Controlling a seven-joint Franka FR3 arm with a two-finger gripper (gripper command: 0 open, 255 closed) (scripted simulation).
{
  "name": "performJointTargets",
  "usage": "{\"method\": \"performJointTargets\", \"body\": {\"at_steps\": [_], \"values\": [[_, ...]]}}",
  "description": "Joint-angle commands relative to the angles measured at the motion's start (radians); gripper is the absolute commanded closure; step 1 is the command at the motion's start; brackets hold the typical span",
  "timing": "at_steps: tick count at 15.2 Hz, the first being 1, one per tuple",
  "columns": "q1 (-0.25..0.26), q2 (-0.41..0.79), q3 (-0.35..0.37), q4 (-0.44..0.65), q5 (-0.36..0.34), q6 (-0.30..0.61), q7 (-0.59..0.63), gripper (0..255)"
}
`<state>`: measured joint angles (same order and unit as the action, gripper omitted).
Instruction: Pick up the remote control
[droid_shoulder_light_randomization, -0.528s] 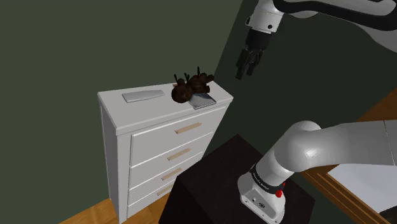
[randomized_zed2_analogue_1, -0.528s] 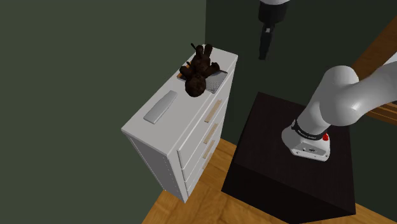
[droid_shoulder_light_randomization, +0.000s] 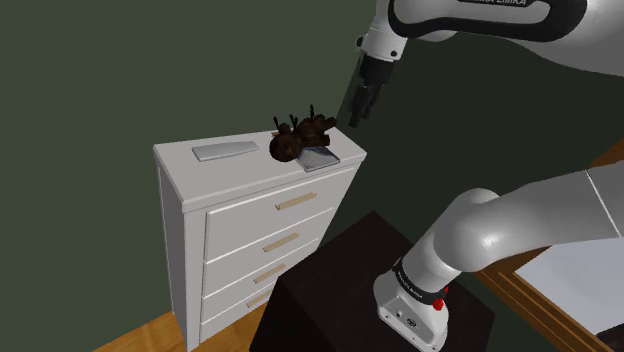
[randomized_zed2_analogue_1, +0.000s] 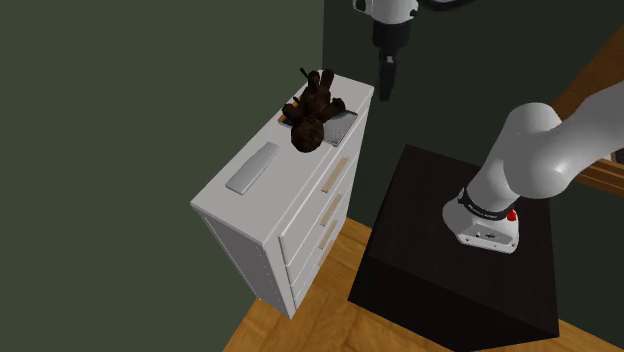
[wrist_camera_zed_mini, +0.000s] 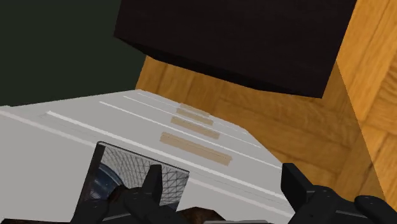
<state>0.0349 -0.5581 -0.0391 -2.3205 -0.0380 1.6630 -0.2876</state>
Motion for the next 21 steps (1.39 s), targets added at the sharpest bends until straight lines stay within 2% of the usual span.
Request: {"method": "performJointTargets", "body": {"at_steps": [1,11,21], "values": [[0.013,0.069,-0.021,0.015,-0.011,0.061,-0.078,0],[0.087,0.416,-0.053,0.165,0.003,0.288,-0.402,0],[0.133,0.746,-0.007,0.398,0.038,0.414,-0.690,0]]}}
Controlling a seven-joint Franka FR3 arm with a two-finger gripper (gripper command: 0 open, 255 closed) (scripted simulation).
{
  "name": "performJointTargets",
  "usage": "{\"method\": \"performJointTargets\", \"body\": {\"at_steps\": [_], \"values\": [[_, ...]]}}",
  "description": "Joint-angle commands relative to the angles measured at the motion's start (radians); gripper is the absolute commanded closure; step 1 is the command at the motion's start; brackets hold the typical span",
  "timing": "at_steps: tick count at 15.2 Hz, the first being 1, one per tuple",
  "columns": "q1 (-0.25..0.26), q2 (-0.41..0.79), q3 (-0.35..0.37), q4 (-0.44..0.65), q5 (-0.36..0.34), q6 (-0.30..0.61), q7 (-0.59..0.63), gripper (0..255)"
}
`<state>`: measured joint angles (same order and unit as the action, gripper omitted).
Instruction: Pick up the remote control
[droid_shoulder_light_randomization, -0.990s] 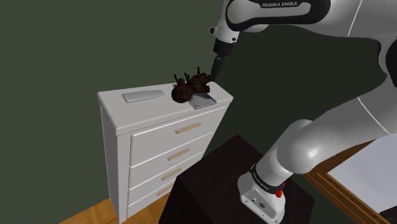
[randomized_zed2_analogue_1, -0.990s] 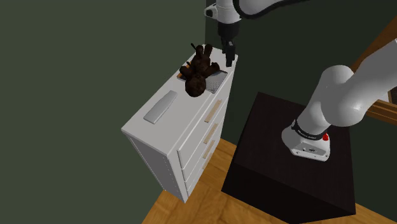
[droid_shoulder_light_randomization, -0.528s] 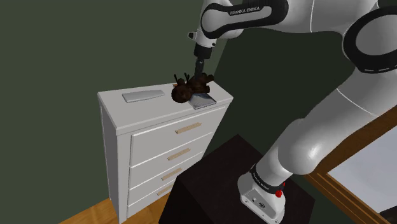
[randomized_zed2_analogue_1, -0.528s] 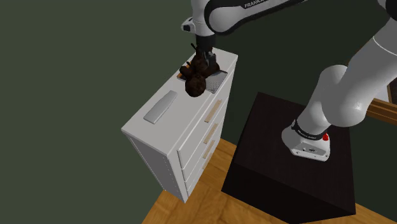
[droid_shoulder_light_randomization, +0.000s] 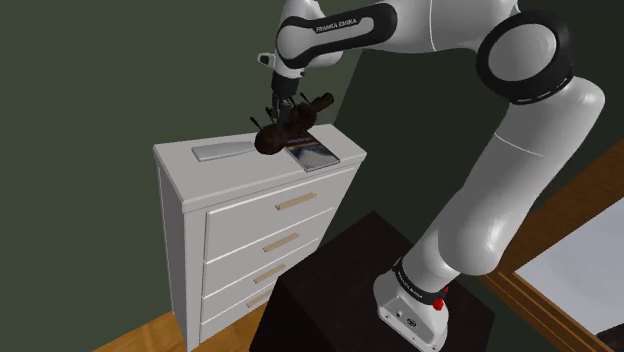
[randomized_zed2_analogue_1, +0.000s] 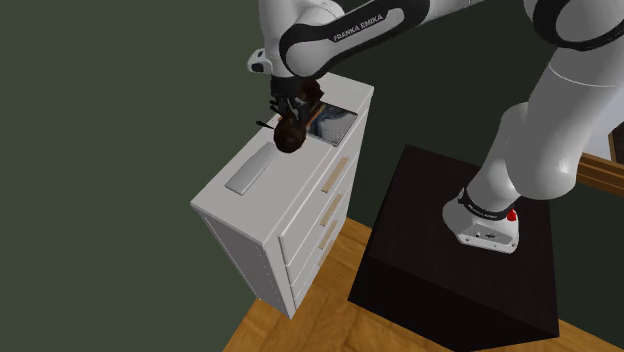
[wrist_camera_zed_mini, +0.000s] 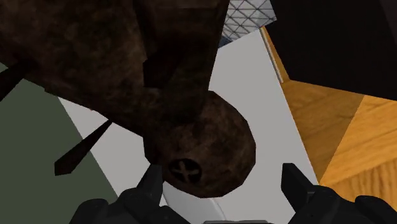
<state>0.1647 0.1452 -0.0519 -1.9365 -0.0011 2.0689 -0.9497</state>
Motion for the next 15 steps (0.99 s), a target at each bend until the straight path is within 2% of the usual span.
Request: {"method": "performJointTargets", "body": {"at_steps": [1,11,15], "values": [[0.007,0.074,0.013,0.040,0.003,0.016,-0.053,0],[0.051,0.363,0.100,0.312,-0.015,0.059,-0.275,0],[0.051,0.389,0.099,0.296,-0.016,0.100,-0.275,0]]}}
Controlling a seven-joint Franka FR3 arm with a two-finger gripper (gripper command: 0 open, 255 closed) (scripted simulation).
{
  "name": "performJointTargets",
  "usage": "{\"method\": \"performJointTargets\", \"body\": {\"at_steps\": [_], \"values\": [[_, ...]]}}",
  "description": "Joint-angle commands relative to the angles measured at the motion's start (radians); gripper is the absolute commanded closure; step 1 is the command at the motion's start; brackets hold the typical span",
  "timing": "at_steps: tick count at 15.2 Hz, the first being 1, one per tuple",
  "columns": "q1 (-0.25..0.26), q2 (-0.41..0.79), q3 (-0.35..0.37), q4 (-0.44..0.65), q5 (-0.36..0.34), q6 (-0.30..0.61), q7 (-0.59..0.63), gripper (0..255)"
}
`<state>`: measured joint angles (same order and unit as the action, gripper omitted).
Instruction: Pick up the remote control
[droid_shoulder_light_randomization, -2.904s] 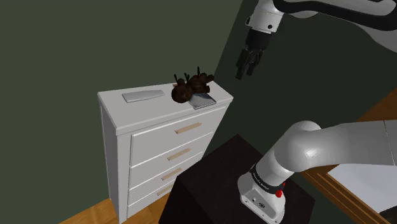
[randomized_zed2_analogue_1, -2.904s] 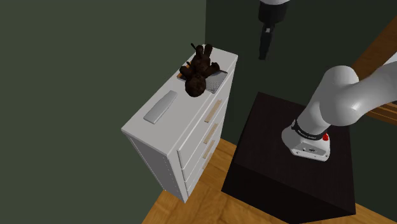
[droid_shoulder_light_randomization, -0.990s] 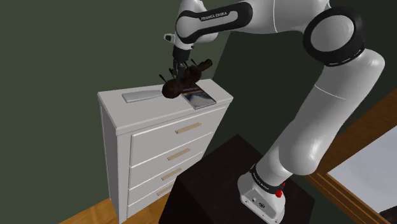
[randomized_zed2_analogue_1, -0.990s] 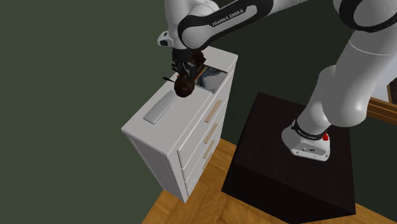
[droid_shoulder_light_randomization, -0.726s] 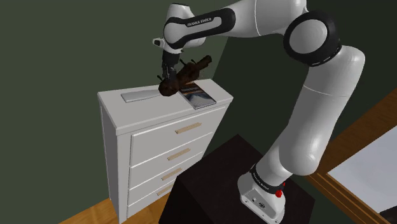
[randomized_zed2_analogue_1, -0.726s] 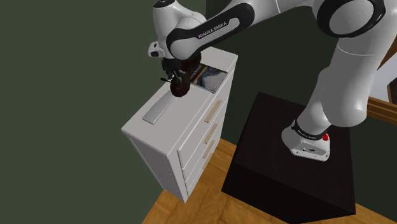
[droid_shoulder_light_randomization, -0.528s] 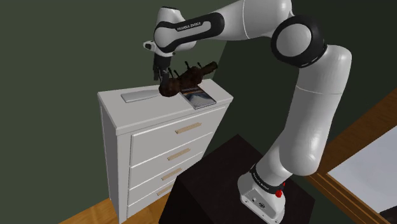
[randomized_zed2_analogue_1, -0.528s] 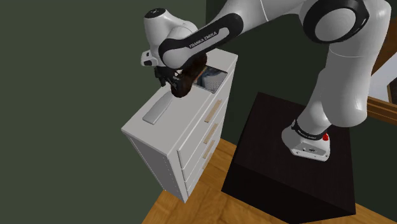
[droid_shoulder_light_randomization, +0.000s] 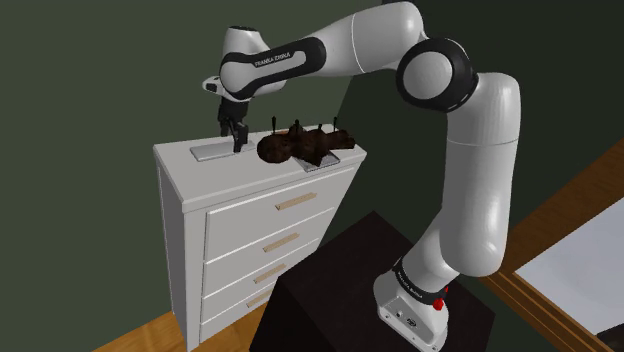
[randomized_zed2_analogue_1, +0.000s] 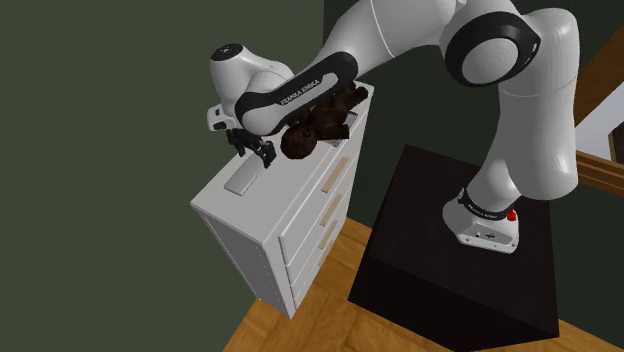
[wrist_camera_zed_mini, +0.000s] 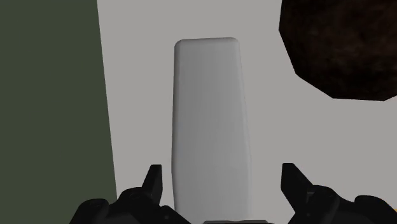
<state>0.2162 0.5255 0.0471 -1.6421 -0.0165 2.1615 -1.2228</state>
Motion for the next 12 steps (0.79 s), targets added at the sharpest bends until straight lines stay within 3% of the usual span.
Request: {"method": "performJointTargets", "body": {"at_steps": [1,5,6,12], "values": [[0.000,0.015,0.000,-0.002,-0.001,0.018,-0.002,0],[0.000,0.033,-0.001,-0.010,-0.002,0.044,-0.001,0],[0.001,0.032,0.000,-0.012,-0.002,0.045,-0.001,255],[0.001,0.032,0.000,-0.011,-0.002,0.044,0.000,255]]}}
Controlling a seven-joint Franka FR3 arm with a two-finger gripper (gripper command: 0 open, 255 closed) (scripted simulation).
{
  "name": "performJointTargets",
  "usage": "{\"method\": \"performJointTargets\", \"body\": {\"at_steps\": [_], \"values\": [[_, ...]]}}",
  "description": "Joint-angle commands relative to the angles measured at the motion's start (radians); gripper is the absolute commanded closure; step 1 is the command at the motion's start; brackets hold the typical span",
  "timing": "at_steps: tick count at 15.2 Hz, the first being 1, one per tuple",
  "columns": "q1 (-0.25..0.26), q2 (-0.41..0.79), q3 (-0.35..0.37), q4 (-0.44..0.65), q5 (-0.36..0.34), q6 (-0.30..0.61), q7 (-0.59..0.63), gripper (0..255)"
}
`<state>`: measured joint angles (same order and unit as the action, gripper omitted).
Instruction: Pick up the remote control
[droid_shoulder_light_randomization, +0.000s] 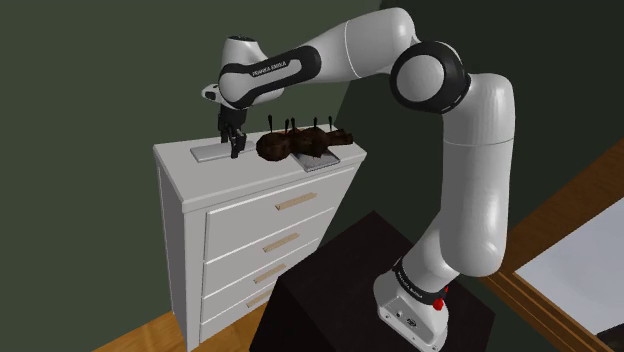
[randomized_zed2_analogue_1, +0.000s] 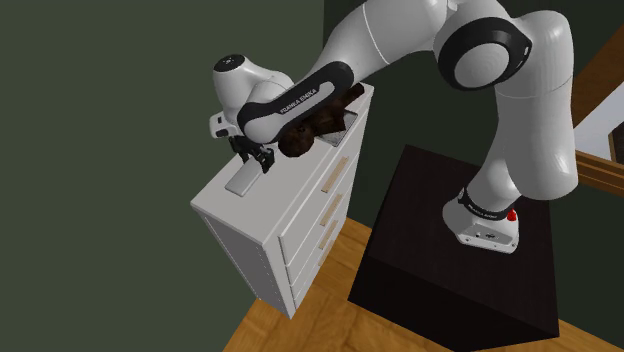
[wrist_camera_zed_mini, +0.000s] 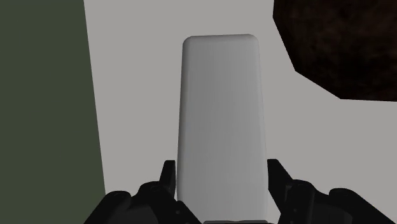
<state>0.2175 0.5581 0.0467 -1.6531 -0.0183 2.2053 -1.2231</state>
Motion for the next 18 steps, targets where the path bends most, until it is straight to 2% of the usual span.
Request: {"method": "performJointTargets", "body": {"at_steps": [1,3,18], "values": [[0.000,0.000,0.000,0.000,0.000,0.000,0.000,255],[-0.001,0.001,0.000,0.001,0.000,0.000,-0.001,255],[-0.002,-0.090,0.002,0.070,0.005,-0.159,-0.003,255]]}}
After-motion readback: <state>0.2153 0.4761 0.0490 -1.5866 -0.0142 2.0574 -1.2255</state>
